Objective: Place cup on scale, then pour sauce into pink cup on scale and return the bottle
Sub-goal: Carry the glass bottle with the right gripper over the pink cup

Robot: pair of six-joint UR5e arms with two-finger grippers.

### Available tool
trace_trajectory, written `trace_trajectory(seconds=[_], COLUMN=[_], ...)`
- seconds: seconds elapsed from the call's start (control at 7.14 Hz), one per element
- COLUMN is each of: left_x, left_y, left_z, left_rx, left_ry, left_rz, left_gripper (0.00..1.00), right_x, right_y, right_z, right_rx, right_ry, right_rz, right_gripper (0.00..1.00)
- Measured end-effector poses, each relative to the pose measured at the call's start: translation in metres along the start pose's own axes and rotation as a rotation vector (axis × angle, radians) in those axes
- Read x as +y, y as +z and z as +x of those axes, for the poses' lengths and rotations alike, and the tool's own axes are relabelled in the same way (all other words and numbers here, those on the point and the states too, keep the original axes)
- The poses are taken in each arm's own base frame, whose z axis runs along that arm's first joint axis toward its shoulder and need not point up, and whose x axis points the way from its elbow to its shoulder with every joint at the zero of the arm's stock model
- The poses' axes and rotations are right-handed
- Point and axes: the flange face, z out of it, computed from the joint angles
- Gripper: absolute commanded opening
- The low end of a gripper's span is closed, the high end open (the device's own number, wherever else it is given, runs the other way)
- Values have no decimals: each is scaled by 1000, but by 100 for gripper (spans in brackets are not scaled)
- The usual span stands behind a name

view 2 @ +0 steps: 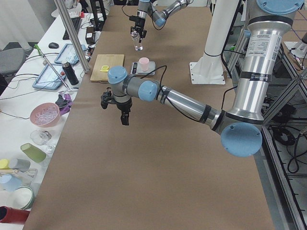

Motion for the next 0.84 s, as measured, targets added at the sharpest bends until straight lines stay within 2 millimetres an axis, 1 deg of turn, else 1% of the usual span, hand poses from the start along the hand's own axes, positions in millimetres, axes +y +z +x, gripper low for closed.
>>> trace_trajectory(seconds=[0.28,0.42,0.7,0.84], left_x=[13,20,30,34], left_y=[-4,-3,1,3], left_z=[-39,-52,-68,-77], left_rx=[7,6,3,1], left_ry=[14,18,12,10], left_rz=[-3,-7,-17,-22], left_gripper=[91,91,91,91], right_x=[-9,-16,-29,-34], right_y=[-2,-5,-8,-7], right_z=[-19,-26,-35,-36], right_rx=[0,12,31,45], right_ry=[-49,-58,-43,-28], right_rz=[-39,-69,-139,-173], right_gripper=[0,0,0,0])
